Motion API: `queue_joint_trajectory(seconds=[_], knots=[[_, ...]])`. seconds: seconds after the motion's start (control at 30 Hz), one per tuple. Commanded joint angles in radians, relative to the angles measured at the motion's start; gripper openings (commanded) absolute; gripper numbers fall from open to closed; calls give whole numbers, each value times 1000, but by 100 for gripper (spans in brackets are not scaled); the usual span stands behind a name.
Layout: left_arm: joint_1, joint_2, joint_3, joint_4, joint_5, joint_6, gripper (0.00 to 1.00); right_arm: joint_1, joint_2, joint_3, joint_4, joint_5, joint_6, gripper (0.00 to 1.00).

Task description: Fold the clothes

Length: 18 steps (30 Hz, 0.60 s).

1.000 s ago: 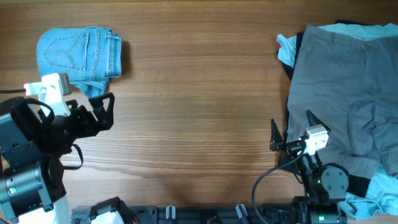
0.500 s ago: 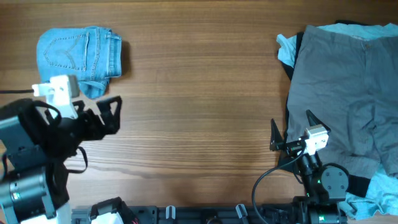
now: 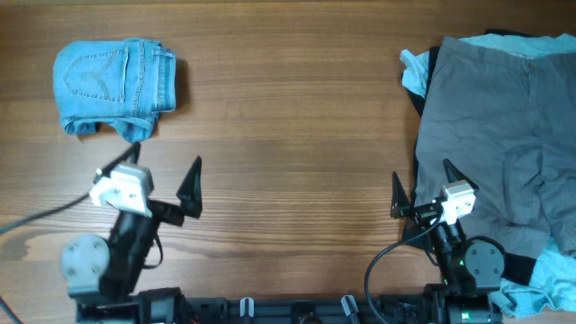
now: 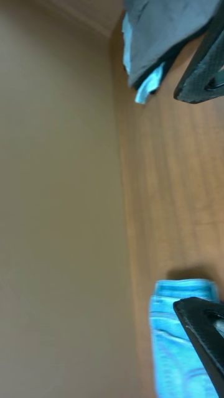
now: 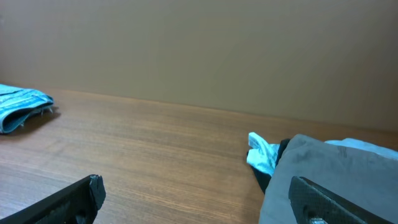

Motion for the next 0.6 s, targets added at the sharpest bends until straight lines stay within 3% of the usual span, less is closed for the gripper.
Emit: queue_joint_trajectory(seconds=[0.0,0.17,0.37,0.57], knots=[[-20,-174,-180,67,-59,-77,100,-5,-11,-11,6,-19,16,100],[-66,-315,-326,115,-116,-86,100,-5,-11,-11,6,-19,16,100],[-72,-314,-514,352,-125,-86,100,-5,-11,-11,6,-19,16,100],[-76,-314,-518,266,-126,-85,100,-5,-11,-11,6,-19,16,100]])
